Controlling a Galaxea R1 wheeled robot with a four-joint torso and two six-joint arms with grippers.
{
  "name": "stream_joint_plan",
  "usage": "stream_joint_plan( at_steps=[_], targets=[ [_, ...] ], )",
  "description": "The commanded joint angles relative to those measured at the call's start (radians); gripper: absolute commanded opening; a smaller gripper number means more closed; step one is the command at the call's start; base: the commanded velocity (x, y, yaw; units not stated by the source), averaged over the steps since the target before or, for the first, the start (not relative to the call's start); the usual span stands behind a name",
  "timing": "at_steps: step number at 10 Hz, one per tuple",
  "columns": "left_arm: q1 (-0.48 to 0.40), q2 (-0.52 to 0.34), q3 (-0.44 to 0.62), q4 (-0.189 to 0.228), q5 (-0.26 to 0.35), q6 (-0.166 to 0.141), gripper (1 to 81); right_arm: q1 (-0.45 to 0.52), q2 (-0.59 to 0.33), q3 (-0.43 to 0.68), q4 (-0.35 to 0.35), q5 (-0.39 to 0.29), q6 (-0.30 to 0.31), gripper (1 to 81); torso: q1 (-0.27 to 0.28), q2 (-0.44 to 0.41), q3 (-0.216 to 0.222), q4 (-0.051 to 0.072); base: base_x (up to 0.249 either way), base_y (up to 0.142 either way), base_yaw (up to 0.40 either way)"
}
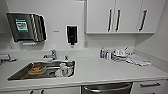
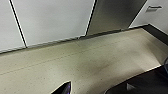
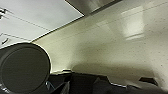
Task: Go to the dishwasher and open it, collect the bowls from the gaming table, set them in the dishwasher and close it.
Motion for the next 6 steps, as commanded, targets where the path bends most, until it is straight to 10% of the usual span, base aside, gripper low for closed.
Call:
stream_joint_plan(
  at_steps=[1, 6],
  targets=[
    [-0.075, -0.04, -0.053, 0.036, -0.044, -0.014, 81.1, 0.16, -0.039, 0.042, 0.021, -0.109, 0.004, 81.1, 0.0, 0.0, 0.0, 0.0, 0.0, 0.0, 0.0],
    [-0.094, -0.029, -0.056, 0.157, -0.227, -0.255, 81.1, 0.325, -0.044, 0.125, 0.089, -0.21, 0.02, 81.1, 0.0, 0.0, 0.0, 0.0, 0.0, 0.0, 0.0]
  ],
)
